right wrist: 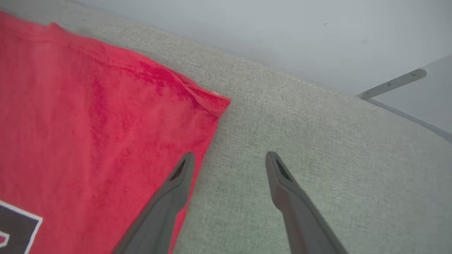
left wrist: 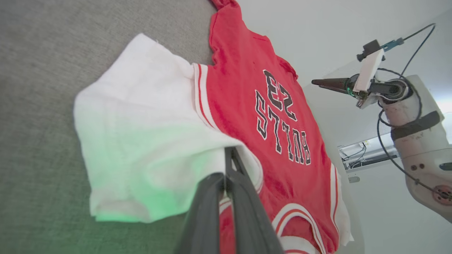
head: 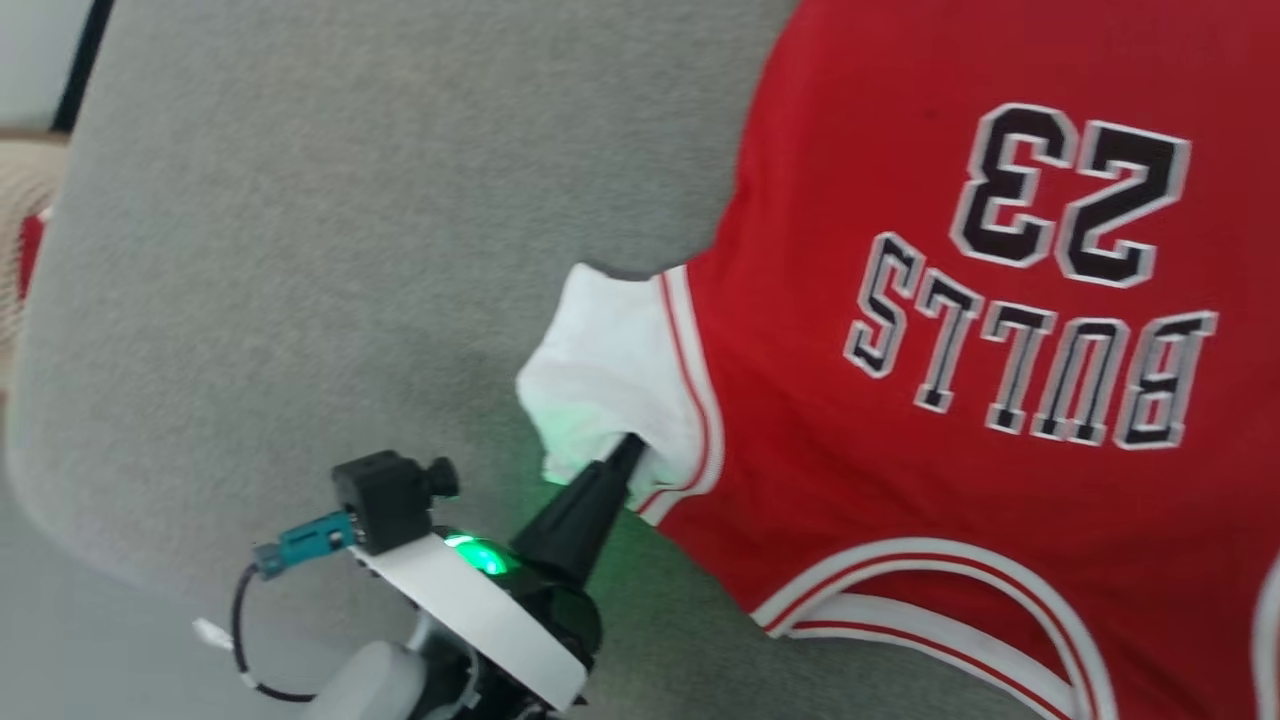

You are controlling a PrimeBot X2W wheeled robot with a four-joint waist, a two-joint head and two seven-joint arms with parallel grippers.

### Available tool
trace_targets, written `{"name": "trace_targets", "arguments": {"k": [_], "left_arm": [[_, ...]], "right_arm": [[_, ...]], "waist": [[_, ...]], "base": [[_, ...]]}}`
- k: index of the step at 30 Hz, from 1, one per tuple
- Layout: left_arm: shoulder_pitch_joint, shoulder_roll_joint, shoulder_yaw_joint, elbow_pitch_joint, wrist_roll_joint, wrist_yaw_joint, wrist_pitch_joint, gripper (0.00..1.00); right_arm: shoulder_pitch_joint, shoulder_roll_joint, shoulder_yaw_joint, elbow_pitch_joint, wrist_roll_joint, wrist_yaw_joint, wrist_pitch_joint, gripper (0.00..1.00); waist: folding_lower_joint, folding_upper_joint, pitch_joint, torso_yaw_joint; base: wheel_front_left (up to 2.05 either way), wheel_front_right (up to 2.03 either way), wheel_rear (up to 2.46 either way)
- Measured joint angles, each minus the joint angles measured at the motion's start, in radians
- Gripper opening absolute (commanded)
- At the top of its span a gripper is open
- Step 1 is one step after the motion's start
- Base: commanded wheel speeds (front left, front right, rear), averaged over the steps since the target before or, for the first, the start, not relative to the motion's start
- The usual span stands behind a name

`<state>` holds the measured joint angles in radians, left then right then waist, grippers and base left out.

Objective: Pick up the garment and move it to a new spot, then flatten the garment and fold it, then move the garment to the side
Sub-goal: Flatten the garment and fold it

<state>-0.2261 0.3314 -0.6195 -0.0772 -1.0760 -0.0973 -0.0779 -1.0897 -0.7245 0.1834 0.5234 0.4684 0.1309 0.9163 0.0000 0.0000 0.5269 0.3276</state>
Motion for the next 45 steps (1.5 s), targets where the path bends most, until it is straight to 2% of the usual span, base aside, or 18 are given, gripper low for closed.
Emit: {"name": "trace_targets", "arguments": {"k": [6,12,13,14,15,16,22,28,31,36,40,45], "left_arm": [[-0.026,-0.013,-0.031,-0.005,0.001,-0.017,-0.001,0.00],[-0.037,-0.011,-0.043,0.004,-0.023,-0.024,0.000,0.00],[-0.037,-0.007,-0.042,0.009,-0.024,-0.025,-0.001,0.00],[-0.037,-0.006,-0.043,0.013,-0.026,-0.026,-0.001,0.00],[-0.039,-0.006,-0.045,0.016,-0.029,-0.026,-0.002,0.00],[-0.042,-0.006,-0.048,0.016,-0.031,-0.026,-0.002,0.00],[-0.058,0.003,-0.050,0.041,-0.050,-0.027,-0.017,0.00],[-0.060,0.030,-0.030,0.078,-0.065,-0.030,-0.038,0.00],[-0.055,0.056,-0.020,0.098,-0.065,-0.030,-0.047,0.00],[-0.022,0.095,-0.003,0.124,-0.044,0.001,-0.064,0.00],[0.002,0.122,0.014,0.121,-0.044,0.028,-0.072,0.00],[0.032,0.138,0.023,0.106,-0.050,0.045,-0.073,0.00]], "right_arm": [[-0.081,0.026,0.018,0.142,-0.014,0.000,0.026,1.00],[-0.117,0.019,0.053,0.180,0.010,-0.001,0.064,1.00],[-0.118,0.018,0.060,0.188,0.019,-0.002,0.065,0.90],[-0.117,0.017,0.068,0.192,0.026,-0.002,0.065,0.45],[-0.116,0.015,0.076,0.194,0.033,-0.002,0.065,0.20],[-0.115,0.013,0.081,0.197,0.035,-0.002,0.060,0.00],[-0.099,0.014,0.110,0.225,0.042,0.001,-0.049,0.00],[-0.042,0.008,0.170,0.207,0.120,0.001,-0.091,0.00],[0.033,-0.027,0.235,0.128,0.185,0.001,-0.102,0.00],[0.212,-0.129,0.323,-0.076,0.318,0.000,-0.095,0.00],[0.391,-0.221,0.330,-0.250,0.430,0.000,-0.082,0.00],[0.643,-0.304,0.293,-0.432,0.522,0.000,-0.081,0.00]], "waist": [[0.0001,0.0000,0.061,0.064],[0.0001,0.0000,0.080,0.088],[0.0000,0.0000,0.076,0.087],[0.0000,0.0000,0.072,0.086],[0.0001,0.0000,0.069,0.085],[0.0000,0.0000,0.066,0.083],[0.0001,0.0000,0.044,0.064],[0.0000,0.0000,-0.004,0.023],[0.0001,0.0000,-0.037,-0.003],[0.0000,0.0000,-0.095,-0.055],[0.0001,0.0000,-0.139,-0.099],[0.0001,0.0000,-0.180,-0.145]], "base": [[0.00,0.00,0.00],[0.00,0.00,0.00],[0.00,0.00,0.00],[0.00,0.00,0.00],[0.00,0.00,0.00],[0.00,0.00,0.00],[0.00,0.00,0.00],[0.00,0.00,0.00],[0.00,0.00,0.00],[0.00,0.00,0.00],[0.00,0.00,0.00],[0.00,0.00,0.00]]}}
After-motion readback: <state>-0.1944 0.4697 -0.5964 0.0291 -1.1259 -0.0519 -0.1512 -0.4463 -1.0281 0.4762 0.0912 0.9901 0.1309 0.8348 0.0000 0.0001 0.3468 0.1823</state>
